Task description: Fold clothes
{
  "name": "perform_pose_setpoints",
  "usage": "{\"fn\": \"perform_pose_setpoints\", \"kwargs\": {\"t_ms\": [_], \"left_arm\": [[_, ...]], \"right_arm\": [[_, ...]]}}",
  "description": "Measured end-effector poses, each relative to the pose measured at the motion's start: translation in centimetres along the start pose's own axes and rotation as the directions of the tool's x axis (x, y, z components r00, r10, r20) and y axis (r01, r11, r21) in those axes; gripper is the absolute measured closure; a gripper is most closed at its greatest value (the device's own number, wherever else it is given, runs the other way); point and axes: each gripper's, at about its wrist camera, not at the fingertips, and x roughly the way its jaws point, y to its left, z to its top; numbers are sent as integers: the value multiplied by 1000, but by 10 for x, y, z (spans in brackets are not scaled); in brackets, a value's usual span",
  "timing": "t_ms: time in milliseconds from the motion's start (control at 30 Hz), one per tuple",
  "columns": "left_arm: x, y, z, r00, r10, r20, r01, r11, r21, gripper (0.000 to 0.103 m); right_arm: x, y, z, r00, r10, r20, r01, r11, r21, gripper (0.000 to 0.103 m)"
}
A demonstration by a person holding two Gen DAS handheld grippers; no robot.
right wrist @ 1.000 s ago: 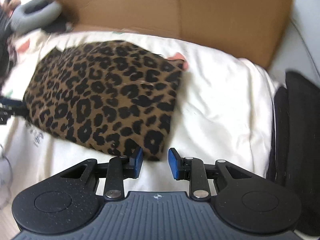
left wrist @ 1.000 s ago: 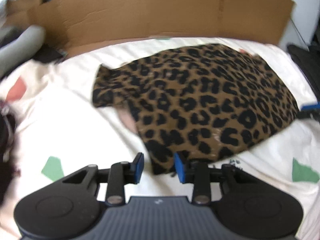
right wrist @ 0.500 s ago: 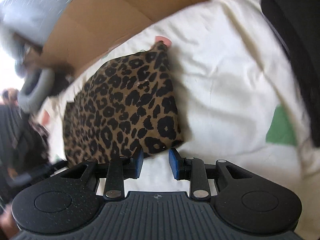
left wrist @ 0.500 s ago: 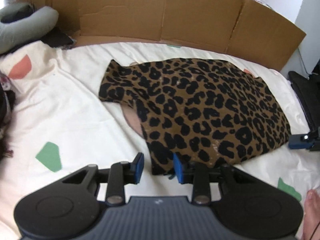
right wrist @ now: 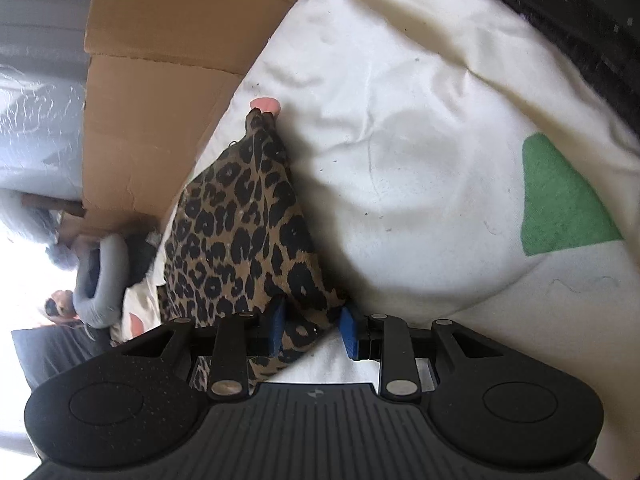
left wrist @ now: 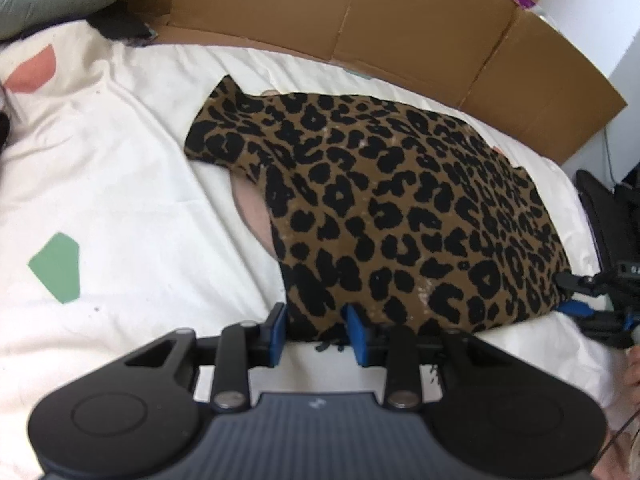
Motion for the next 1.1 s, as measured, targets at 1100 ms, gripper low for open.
{"fn": "perform_pose_setpoints", "kwargs": {"t_ms": [1100], "left_arm": [[-8, 37, 6, 979, -201, 37, 204, 965, -166, 95]], "right_arm": [[20, 28, 13, 996, 77, -44, -77, 997, 1, 93]]}}
